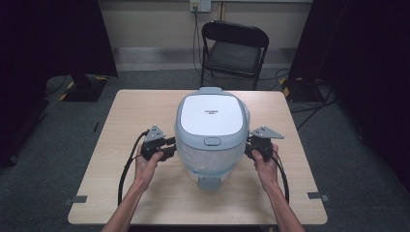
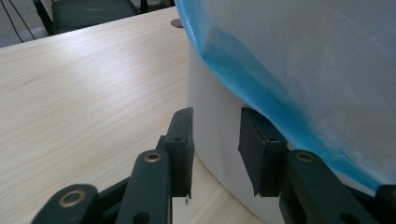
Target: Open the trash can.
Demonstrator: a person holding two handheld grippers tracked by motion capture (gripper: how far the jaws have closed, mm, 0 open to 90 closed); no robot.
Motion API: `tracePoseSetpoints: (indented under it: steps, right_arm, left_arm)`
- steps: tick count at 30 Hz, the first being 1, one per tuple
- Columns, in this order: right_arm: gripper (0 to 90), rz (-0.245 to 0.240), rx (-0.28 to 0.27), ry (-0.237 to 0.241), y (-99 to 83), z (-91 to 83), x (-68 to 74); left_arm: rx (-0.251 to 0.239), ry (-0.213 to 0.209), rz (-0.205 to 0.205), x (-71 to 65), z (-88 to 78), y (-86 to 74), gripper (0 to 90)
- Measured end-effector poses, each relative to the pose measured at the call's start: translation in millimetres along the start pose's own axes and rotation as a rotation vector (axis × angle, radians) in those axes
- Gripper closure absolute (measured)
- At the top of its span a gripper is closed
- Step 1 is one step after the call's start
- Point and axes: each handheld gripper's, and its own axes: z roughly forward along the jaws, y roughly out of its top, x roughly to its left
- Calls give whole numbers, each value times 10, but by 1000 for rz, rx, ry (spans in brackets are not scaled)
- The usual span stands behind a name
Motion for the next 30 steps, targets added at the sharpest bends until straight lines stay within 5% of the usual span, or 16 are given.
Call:
tracePoseSetpoints:
  steps: [5, 7, 11, 15, 17, 20, 24, 27, 30]
  right_arm:
    - [730, -15, 1, -10, -32, -110, 77]
    - [724, -8, 4, -6, -39, -128, 92]
    - [519, -9, 10, -44, -41, -148, 76]
    - [360, -13, 16, -39, -30, -157, -5]
    - [329, 27, 53, 7, -76, -176, -56]
    - [317, 17, 120, 40, -209, -200, -69]
    - [302, 53, 155, 132, -377, -289, -100]
    - [340, 65, 172, 169, -468, -401, -38]
    - [449, 37, 190, 217, -526, -490, 69]
  left_arm:
    - [12, -23, 2, -90, -92, -39, 676]
    - [18, 5, 8, -86, -113, -43, 608]
    - [18, 57, -1, -86, -115, -52, 450]
    - [37, 44, -3, -62, -135, -62, 327]
    - [35, 27, -20, -1, -203, -103, 318]
    - [50, 16, -53, 79, -282, -223, 289]
    - [146, 34, -67, 116, -339, -406, 241]
    - [179, 50, -81, 146, -423, -674, 242]
    - [183, 56, -90, 180, -449, -765, 243]
